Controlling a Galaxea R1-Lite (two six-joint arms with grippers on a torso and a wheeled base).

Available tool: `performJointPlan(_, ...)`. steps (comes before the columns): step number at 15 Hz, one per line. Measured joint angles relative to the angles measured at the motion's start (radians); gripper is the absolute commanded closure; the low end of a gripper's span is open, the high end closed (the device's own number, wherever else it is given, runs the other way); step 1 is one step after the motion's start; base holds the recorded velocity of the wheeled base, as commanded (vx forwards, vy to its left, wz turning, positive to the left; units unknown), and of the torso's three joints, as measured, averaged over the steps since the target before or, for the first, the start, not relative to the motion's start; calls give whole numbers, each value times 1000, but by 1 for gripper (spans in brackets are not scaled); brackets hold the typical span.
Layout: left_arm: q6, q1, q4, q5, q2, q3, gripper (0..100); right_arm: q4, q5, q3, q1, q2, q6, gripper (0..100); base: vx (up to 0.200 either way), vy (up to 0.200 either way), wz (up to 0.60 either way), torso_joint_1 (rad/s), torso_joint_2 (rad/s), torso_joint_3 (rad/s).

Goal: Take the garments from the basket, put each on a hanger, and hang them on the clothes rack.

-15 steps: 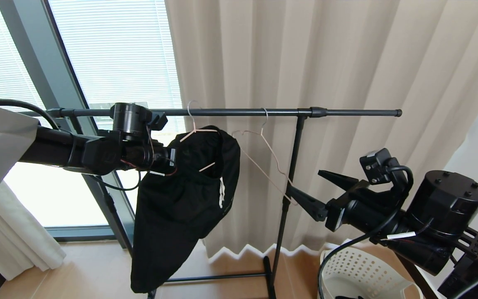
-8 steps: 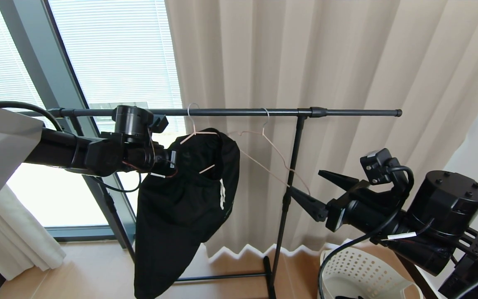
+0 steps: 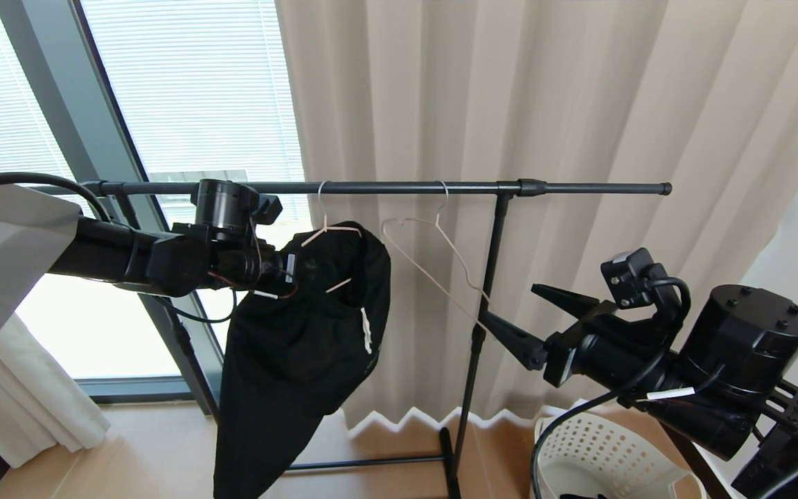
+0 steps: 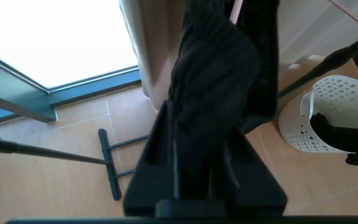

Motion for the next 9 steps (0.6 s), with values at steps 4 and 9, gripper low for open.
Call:
performJointPlan(4, 5, 0, 4, -7, -40, 57, 0, 0, 0, 2, 0, -1, 0, 0, 0, 0, 0, 0, 0, 0)
performJointPlan(9, 8, -30, 7, -13, -201, 188, 0, 0, 0, 1, 1, 0, -1, 0, 0, 0, 0, 0, 0, 0)
